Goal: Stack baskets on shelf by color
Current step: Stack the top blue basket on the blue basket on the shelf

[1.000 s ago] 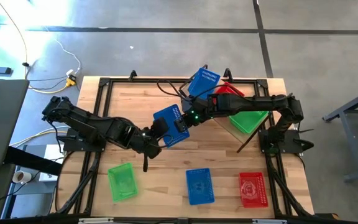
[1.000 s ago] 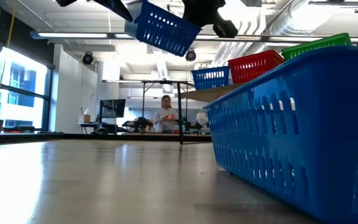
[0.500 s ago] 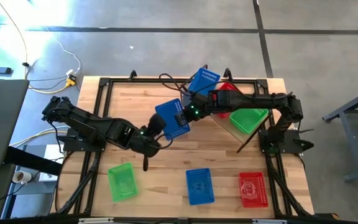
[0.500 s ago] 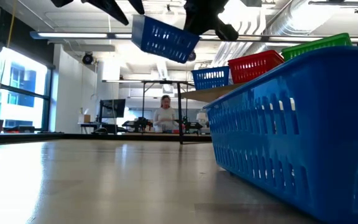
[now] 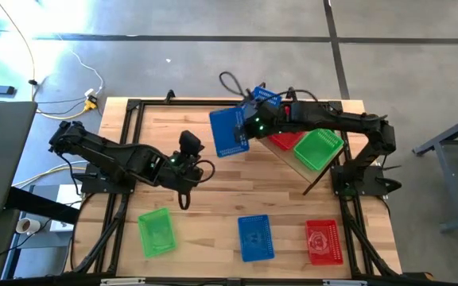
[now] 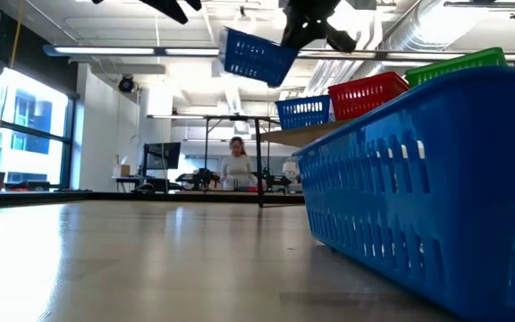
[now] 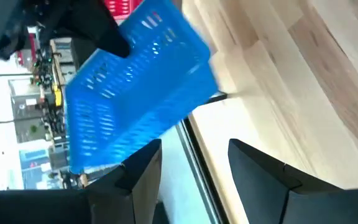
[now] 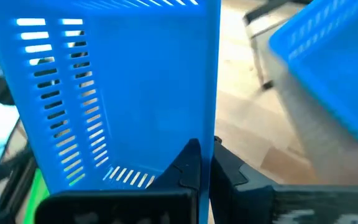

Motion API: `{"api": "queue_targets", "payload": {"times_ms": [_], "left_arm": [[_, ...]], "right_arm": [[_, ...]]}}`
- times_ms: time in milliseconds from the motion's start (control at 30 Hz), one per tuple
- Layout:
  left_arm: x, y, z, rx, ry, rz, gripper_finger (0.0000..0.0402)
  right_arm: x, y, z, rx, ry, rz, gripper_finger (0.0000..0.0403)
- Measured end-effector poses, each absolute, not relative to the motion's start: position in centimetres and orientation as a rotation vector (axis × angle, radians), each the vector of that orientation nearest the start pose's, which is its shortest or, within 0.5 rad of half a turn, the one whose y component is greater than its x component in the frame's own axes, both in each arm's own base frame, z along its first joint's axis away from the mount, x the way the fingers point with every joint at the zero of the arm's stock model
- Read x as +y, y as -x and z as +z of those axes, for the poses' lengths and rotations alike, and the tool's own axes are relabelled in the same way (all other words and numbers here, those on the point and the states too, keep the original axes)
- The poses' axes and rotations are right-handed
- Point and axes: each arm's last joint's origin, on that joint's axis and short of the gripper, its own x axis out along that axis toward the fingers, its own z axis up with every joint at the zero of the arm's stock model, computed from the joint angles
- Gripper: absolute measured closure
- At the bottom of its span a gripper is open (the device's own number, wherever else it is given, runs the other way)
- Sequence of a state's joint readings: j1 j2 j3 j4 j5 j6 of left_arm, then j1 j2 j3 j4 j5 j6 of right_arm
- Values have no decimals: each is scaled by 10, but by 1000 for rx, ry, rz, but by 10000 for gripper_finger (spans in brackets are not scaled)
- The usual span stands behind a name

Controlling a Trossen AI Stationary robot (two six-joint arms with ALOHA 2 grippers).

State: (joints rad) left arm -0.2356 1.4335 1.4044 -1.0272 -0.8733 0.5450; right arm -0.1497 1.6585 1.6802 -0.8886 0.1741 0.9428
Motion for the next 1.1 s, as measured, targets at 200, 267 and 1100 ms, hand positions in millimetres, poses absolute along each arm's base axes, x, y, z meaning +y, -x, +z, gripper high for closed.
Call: {"api": "queue_targets", "payload": {"times_ms": [200,267,1100], "left_arm": [[-40,-263,351,1020,-942,393,224],[-37,-258,353,1016,-887,416,224],[15,-175,401,868,-422,524,225]], "right_arm": [[-75,-326,376,548,-916,-788,403],[-79,-321,379,519,-946,-812,403],[-138,-277,378,451,-1372,-1088,403]]}}
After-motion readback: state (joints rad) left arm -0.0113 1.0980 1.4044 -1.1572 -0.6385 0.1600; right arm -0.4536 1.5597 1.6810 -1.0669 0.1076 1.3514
